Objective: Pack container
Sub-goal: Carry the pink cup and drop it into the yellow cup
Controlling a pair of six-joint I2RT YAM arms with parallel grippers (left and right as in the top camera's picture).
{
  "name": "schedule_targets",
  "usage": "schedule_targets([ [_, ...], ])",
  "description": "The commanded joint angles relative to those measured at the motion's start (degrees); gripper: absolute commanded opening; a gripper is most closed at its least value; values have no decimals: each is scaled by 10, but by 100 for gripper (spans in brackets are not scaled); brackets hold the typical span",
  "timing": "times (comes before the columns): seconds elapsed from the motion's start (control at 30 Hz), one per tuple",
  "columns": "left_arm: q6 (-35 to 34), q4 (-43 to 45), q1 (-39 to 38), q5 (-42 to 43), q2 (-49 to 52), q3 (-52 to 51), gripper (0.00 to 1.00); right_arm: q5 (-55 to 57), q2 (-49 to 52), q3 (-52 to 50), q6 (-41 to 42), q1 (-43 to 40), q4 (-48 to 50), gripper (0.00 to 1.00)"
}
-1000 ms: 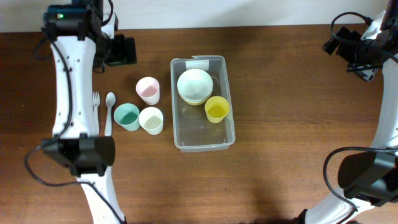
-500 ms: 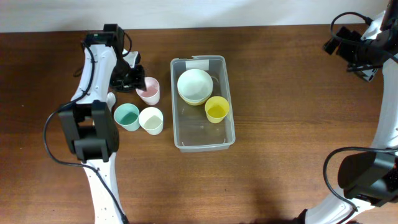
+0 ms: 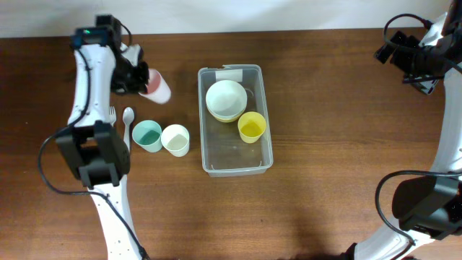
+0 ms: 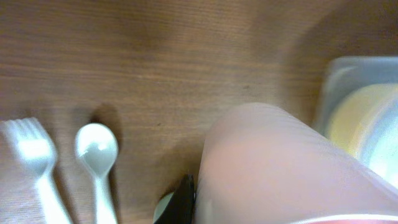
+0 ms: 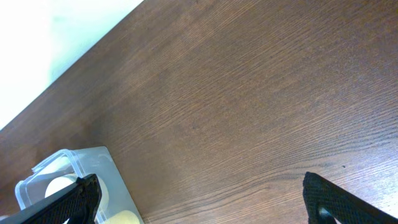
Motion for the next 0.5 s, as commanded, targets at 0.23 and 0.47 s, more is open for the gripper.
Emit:
schedule_targets([
  [0.23,-1,-108,-181,-6,-166,121,1,1,1,1,3,0,0,99],
  [0.47,-1,-97,-334,-114,-162,54,2,1,1,1,3,0,0,99],
])
